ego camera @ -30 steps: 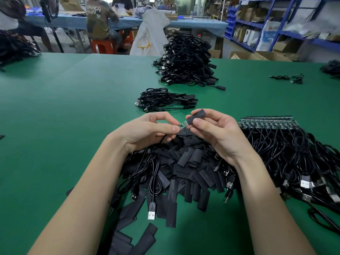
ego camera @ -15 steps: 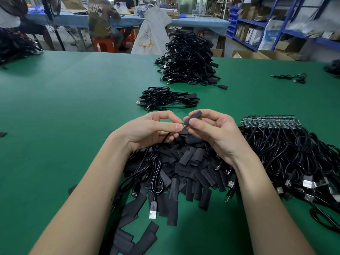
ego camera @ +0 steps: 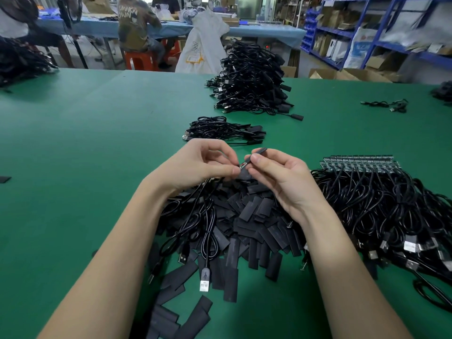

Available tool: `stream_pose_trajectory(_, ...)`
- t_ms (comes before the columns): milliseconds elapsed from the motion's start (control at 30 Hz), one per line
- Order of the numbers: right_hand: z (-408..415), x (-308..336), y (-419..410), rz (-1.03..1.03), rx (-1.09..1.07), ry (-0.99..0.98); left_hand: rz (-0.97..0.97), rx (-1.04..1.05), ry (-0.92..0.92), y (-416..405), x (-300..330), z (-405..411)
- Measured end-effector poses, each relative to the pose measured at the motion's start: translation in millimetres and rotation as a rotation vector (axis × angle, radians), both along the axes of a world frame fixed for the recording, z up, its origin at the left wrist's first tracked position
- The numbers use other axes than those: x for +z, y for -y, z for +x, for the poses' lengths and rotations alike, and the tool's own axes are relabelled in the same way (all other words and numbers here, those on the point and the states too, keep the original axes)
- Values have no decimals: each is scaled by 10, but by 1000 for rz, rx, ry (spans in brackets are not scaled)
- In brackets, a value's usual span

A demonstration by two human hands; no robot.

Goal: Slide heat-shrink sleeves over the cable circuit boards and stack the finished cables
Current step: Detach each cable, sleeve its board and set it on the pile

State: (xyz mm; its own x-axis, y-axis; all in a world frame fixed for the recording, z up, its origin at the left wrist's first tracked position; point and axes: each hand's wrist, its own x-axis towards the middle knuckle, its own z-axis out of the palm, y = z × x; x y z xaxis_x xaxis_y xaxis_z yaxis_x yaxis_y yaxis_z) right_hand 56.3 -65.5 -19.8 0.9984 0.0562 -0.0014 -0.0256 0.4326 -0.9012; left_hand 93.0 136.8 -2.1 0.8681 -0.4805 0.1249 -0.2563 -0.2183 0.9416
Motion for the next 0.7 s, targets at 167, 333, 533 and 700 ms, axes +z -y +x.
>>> stream_pose_trajectory(167,2,14,9,43,-32,-36,-24,68,67,79,-11,3)
stream_pose_trajectory(333,2,21,-15,35,-56,-51,-74,72,120,150,-31,-3)
stream_pose_trajectory(533,-1,24,-26,61,-112,-74,-70,96,105,162,-69,6)
stream_pose_trajectory(700,-2,28,-35,70,-120,-72,-73,110,148,185,-62,-10)
